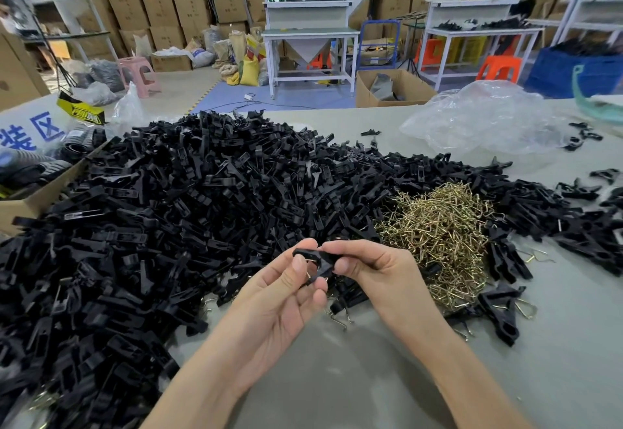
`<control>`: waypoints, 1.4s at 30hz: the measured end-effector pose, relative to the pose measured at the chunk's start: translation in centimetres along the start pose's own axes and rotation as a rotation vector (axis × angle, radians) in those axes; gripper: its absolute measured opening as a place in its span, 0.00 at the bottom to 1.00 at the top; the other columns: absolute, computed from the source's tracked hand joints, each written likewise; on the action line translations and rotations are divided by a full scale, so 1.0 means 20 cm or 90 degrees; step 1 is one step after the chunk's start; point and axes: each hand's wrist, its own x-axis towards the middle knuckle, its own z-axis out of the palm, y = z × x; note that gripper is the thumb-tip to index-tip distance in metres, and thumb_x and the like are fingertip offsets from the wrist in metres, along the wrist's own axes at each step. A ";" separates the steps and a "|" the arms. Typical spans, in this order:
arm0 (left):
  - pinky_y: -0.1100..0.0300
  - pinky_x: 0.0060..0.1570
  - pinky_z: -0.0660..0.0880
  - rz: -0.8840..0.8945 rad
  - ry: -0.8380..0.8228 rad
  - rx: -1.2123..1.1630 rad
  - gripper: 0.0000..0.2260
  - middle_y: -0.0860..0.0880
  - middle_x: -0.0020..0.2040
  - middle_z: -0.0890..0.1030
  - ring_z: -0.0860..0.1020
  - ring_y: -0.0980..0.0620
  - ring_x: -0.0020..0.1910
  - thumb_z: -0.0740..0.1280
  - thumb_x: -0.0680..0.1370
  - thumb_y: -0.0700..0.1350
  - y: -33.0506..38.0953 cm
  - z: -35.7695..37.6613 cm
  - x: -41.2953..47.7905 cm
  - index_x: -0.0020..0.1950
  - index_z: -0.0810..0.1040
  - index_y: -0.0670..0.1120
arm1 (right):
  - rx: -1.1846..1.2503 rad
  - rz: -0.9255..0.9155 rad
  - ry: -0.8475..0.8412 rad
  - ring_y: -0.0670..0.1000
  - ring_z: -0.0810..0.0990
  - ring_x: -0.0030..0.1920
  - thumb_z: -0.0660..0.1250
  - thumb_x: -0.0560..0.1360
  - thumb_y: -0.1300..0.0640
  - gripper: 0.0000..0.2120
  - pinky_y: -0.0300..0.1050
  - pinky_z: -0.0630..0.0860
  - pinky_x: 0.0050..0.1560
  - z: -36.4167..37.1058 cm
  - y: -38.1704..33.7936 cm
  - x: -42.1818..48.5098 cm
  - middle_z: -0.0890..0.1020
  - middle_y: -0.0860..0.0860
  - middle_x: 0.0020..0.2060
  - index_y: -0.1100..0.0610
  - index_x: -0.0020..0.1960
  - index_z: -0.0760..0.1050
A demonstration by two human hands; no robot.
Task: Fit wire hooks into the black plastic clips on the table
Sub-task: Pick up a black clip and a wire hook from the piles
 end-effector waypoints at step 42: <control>0.61 0.31 0.74 -0.076 -0.047 0.091 0.05 0.45 0.36 0.76 0.71 0.54 0.27 0.68 0.75 0.45 0.03 -0.01 -0.04 0.47 0.84 0.50 | 0.064 0.007 -0.045 0.50 0.86 0.55 0.72 0.72 0.70 0.18 0.35 0.79 0.50 -0.03 0.00 0.00 0.87 0.56 0.38 0.45 0.41 0.80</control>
